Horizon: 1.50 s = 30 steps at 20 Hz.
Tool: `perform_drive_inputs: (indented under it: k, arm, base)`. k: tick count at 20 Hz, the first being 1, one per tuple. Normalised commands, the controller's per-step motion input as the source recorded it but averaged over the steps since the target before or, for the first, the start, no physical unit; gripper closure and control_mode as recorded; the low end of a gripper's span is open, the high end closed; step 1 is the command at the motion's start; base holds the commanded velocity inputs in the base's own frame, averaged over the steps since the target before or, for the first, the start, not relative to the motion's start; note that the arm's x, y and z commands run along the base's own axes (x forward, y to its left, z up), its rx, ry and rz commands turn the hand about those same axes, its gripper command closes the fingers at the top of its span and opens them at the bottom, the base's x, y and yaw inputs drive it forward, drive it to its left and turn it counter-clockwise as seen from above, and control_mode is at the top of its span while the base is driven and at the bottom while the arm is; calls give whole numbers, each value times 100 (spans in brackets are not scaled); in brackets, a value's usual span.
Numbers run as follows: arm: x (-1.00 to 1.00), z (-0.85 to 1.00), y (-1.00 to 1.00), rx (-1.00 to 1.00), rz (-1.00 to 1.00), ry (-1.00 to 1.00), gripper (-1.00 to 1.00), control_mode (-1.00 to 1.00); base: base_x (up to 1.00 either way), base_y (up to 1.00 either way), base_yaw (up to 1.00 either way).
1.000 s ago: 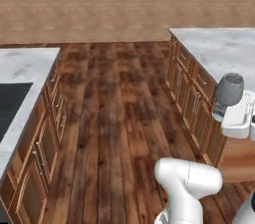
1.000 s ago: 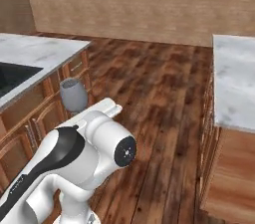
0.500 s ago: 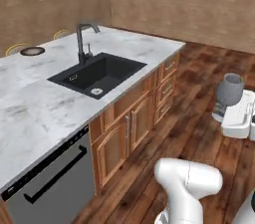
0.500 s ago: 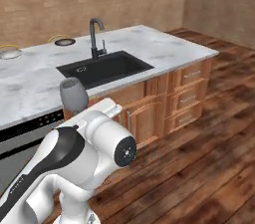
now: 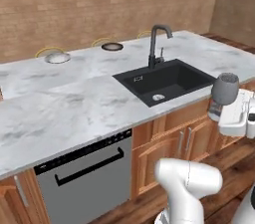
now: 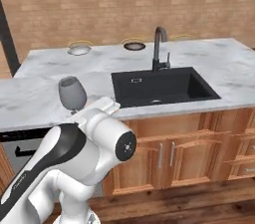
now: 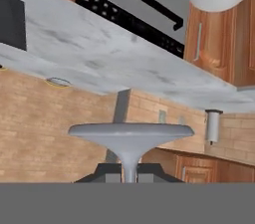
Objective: Retrieve the wine glasses from the counter and place one next to each plate.
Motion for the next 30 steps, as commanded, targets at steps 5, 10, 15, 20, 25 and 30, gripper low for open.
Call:
perform_drive_inputs:
  k: [5,10,15,20,25,30]
  arm:
    - [0,0,0,0,0,0,100,100]
    - [0,0,0,0,0,0,100,100]
    - [0,0,0,0,0,0,100,100]
    - [0,0,0,0,0,0,100,100]
    - [0,0,0,0,0,0,100,100]
    - [0,0,0,0,0,0,100,100]
  base:
    - [19,-100,27]
    - [20,-100,28]
    - [16,-100,29]
    - [2,-100,22]
    - [2,-100,17]
    - [1,-100,19]
